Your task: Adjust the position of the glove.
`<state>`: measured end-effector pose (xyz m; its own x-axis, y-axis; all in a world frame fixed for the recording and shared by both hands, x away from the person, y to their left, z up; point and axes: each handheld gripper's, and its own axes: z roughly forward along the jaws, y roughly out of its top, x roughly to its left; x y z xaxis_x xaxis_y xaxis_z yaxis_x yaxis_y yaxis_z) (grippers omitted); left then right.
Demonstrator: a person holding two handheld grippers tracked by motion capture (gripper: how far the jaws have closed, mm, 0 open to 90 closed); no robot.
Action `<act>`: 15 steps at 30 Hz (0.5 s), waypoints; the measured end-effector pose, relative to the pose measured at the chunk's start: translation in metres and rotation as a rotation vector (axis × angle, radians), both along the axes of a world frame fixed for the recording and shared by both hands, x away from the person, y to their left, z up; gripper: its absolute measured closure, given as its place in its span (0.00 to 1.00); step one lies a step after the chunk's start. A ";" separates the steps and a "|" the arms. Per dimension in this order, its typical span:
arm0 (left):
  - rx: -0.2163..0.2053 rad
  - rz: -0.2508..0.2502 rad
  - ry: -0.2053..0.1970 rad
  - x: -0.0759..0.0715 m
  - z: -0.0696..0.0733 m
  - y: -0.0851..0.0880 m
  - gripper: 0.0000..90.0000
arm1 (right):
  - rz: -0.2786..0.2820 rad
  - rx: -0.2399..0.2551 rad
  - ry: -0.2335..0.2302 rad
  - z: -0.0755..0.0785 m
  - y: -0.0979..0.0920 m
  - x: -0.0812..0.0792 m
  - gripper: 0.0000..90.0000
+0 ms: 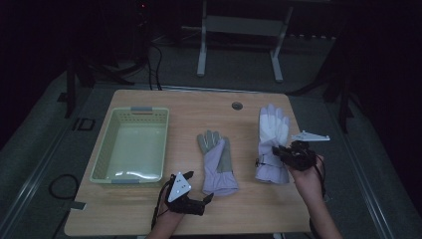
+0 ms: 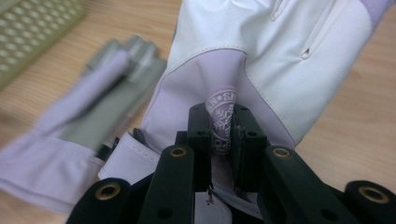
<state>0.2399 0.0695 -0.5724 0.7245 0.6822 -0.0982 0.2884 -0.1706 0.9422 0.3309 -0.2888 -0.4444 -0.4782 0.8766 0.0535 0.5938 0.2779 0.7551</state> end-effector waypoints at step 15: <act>0.019 0.018 -0.033 -0.003 0.001 0.001 0.00 | 0.036 0.071 -0.081 0.024 0.089 -0.029 0.89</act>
<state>0.2371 0.0701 -0.5714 0.7144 0.6970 -0.0616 0.2604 -0.1833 0.9479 0.3017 -0.2001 -0.4199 -0.5144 0.8543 0.0752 0.5207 0.2415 0.8189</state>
